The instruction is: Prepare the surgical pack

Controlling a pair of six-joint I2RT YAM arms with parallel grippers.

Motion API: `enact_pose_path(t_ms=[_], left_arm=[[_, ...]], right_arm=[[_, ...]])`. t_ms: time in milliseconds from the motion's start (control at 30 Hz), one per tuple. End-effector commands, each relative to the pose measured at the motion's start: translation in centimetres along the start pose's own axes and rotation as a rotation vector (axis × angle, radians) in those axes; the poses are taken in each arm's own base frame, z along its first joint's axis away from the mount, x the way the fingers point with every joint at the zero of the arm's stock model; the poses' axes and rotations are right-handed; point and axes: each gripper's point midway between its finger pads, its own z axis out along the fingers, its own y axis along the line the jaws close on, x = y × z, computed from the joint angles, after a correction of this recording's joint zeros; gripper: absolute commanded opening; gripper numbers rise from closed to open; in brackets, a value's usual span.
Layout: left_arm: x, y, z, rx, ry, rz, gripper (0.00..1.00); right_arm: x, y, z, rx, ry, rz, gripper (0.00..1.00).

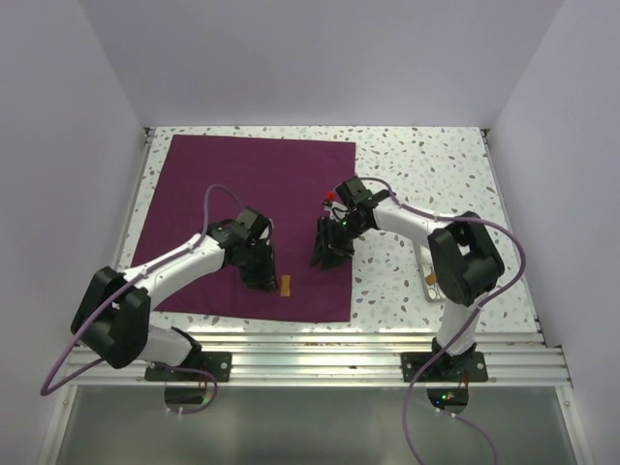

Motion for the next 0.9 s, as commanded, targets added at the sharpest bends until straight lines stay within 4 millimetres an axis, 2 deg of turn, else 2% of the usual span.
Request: enact_pose_path(t_ms=[0, 100, 167, 200, 267, 300, 400, 500, 567, 733, 867], left_arm=[[-1.7, -2.5, 0.1, 0.114, -0.038, -0.009, 0.35], [-1.7, -1.9, 1.2, 0.050, 0.011, -0.044, 0.37], [-2.5, -1.8, 1.5, -0.015, 0.007, -0.048, 0.44], [-3.4, -2.3, 1.1, -0.027, -0.018, -0.049, 0.45], [-3.7, -1.7, 1.5, -0.106, -0.022, -0.050, 0.46], [-4.3, -2.3, 1.3, -0.108, -0.036, -0.050, 0.46], [-4.6, -2.0, 2.0, -0.177, -0.034, -0.058, 0.48], [-4.8, -2.5, 2.5, -0.212, -0.033, -0.046, 0.48], [-4.3, -1.9, 2.9, -0.283, -0.026, -0.028, 0.49], [-4.0, -2.5, 3.2, -0.343, -0.042, 0.009, 0.49], [-3.5, -2.1, 3.8, -0.392, -0.029, 0.027, 0.49]], right_arm=[[0.0, 0.7, -1.0, -0.014, -0.029, -0.050, 0.43], [0.1, 0.2, -1.4, 0.015, -0.045, -0.066, 0.43], [0.3, 0.2, -1.7, 0.020, -0.057, -0.074, 0.43], [0.2, 0.1, -1.8, 0.027, -0.064, -0.073, 0.43], [0.3, 0.3, -2.3, 0.027, -0.077, -0.088, 0.43], [0.2, 0.3, -2.5, 0.033, -0.087, -0.094, 0.43], [0.3, 0.1, -2.9, 0.049, -0.096, -0.110, 0.43], [0.4, -0.3, -3.3, 0.058, -0.100, -0.113, 0.43], [0.3, -0.5, -3.7, 0.056, -0.110, -0.109, 0.43], [0.5, -1.2, -3.9, 0.058, -0.114, -0.101, 0.43], [0.6, -1.6, -3.9, 0.052, -0.115, -0.093, 0.43]])
